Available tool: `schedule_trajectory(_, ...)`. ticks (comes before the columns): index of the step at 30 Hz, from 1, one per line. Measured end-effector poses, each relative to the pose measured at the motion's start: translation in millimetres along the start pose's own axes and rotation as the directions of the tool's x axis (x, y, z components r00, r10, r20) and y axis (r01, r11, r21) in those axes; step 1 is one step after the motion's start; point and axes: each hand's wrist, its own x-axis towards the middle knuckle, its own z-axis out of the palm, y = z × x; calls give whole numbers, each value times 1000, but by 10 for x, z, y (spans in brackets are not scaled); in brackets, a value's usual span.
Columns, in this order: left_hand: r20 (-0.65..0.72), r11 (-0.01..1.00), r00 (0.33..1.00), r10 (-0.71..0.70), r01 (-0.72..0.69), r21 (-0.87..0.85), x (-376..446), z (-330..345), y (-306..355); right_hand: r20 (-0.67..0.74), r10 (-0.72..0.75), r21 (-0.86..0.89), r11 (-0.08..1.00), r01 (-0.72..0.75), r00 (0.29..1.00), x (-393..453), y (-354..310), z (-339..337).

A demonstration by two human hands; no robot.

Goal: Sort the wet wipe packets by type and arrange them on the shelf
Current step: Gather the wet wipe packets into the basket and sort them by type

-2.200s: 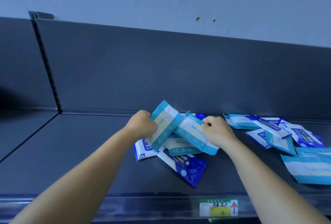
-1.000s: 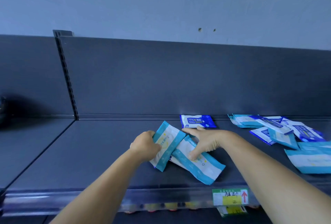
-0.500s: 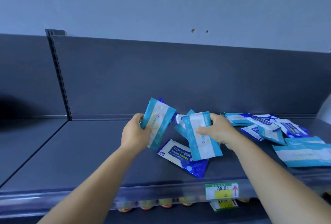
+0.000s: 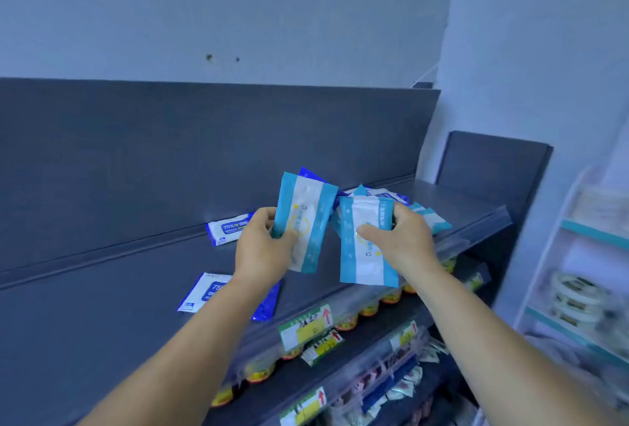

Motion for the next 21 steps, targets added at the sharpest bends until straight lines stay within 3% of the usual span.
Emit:
schedule_trajectory(10, 326, 996, 943, 65, -40, -85, -640, 1479, 317, -279, 180, 44, 984, -175, 943, -538, 894, -1437)
schedule_trajectory(21, 621, 996, 783, 29, 29, -83, -2139, 3209, 636, -425, 381, 90, 920, -380, 821, -1503, 2051, -3146)
